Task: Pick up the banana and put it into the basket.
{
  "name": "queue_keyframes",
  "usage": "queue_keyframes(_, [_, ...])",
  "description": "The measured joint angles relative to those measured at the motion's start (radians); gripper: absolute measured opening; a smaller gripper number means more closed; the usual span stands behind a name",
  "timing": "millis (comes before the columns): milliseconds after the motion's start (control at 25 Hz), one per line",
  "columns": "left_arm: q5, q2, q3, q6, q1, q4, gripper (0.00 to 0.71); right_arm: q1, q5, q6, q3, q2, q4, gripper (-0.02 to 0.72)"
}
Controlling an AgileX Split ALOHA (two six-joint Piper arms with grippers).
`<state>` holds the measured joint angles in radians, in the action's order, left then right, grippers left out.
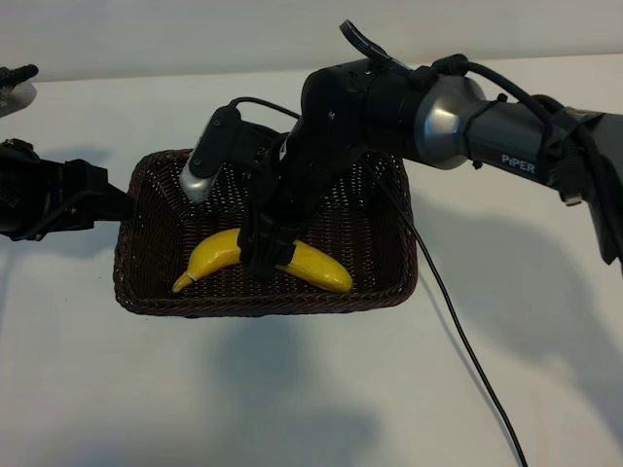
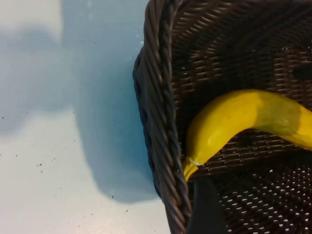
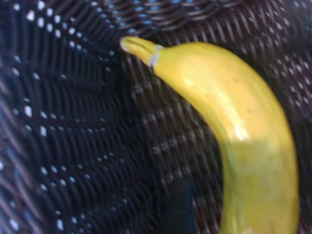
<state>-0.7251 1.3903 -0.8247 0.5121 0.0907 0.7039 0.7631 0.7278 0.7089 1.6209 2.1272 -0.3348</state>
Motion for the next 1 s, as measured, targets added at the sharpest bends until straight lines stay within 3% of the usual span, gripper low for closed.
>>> queue_keyframes(320, [0.0,0.0,0.0,0.004,0.0,0.0,0.547,-0.016,0.04,-0.166,0.0,-0.038,0.165,0.654])
queue_keyframes(440, [0.0,0.0,0.0,0.004,0.0,0.0,0.547,-0.027,0.056,-0.208,0.0,-0.064,0.201,0.645])
queue_keyframes(640, [0.001,0.0,0.0,0.007,0.0,0.0,0.547,-0.065,0.106,-0.269,0.0,-0.102,0.214,0.633])
queue_keyframes(1000, [0.005,0.0,0.0,0.013,0.0,0.0,0.547,-0.143,0.272,-0.357,0.0,-0.193,0.224,0.611])
